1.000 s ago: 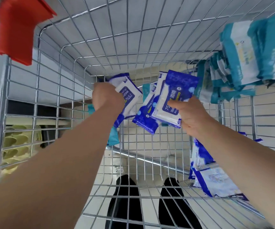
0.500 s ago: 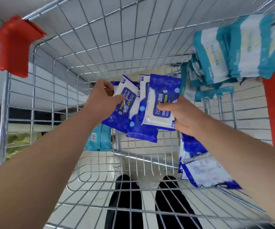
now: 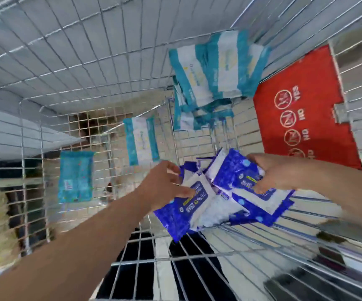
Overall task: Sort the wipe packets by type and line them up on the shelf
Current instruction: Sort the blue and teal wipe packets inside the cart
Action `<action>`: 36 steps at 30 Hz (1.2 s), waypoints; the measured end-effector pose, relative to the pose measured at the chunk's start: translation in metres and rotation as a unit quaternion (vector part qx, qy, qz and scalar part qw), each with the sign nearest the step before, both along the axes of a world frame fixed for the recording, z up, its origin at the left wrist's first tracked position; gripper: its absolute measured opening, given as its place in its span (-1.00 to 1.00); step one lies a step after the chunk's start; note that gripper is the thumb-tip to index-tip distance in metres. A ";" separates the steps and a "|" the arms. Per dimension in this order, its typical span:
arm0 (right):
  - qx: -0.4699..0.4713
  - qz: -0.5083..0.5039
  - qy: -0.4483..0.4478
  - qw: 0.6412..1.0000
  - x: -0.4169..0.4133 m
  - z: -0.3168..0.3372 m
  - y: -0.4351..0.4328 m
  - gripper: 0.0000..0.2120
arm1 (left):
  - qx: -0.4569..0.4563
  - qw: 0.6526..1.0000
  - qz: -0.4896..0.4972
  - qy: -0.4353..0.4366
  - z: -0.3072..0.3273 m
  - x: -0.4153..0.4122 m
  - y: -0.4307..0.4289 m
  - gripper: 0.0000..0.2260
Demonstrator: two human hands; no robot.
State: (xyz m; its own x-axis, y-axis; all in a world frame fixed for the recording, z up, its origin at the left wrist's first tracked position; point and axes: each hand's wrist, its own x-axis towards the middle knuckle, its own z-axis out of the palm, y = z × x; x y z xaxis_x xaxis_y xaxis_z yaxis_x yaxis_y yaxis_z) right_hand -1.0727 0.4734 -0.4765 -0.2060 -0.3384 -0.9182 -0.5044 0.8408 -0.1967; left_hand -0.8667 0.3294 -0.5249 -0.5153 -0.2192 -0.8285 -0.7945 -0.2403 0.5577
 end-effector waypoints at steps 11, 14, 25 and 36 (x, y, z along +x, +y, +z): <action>-0.008 0.132 -0.014 0.991 -0.004 0.002 0.006 -0.49 | -0.082 0.979 -0.187 0.005 -0.025 -0.004 0.023 -0.71; 0.006 0.172 -0.040 0.984 -0.004 0.002 0.009 -0.68 | -0.092 0.976 -0.199 -0.008 -0.020 -0.001 0.011 -0.80; -0.063 0.261 -0.035 0.963 0.032 -0.035 0.025 -0.71 | -0.125 0.965 -0.230 -0.004 -0.002 0.034 -0.038 -0.82; -0.160 -0.181 -0.122 0.963 -0.008 -0.008 0.024 -0.40 | 0.025 0.984 -0.129 0.116 0.024 -0.026 -0.002 -0.57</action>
